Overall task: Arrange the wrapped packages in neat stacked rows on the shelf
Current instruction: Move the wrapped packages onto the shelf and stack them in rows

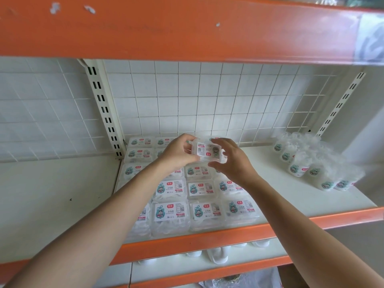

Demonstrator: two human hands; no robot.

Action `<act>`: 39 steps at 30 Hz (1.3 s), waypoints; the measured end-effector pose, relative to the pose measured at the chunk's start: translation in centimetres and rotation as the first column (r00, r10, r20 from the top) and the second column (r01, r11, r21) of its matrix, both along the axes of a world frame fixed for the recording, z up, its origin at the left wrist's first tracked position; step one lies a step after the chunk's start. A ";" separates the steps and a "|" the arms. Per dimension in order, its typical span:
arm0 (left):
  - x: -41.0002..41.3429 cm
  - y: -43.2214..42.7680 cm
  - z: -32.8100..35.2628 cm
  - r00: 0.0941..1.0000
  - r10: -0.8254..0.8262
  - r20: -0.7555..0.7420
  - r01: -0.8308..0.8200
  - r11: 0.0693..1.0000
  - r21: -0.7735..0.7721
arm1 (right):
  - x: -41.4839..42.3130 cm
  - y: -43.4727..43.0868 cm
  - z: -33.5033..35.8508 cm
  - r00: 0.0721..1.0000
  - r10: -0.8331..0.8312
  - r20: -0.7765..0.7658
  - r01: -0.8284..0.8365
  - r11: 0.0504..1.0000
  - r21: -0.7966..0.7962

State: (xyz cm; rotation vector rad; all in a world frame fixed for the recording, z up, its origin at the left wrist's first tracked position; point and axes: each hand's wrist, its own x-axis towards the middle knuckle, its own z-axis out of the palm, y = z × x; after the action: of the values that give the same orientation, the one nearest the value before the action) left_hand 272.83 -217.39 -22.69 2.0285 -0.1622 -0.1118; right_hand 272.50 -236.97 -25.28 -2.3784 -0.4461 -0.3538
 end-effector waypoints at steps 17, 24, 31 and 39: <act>-0.1 -0.4 -0.1 0.986 0.014 -0.164 -0.022 0.998 -0.051 | -0.5 1.6 0.0 0.999 -0.032 0.014 0.029 0.984 0.174; -0.4 -0.9 0.5 0.993 0.110 -0.035 -0.108 0.992 0.058 | -0.7 1.9 0.3 0.997 0.062 0.037 -0.066 0.990 0.125; 0.1 -1.3 0.3 0.986 0.148 -0.075 -0.158 0.976 -0.148 | -0.9 2.8 0.8 0.994 -0.107 -0.027 0.106 0.993 -0.045; 0.6 0.3 0.1 0.976 0.157 0.149 -0.185 0.963 0.196 | -0.1 1.9 1.5 0.999 -0.027 -0.034 0.015 0.951 -0.308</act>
State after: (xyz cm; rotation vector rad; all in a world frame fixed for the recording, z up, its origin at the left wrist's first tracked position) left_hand 273.43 -217.05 -22.55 2.2514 -0.0583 0.1202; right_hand 272.41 -235.11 -23.79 -2.6899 -0.4879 -0.2628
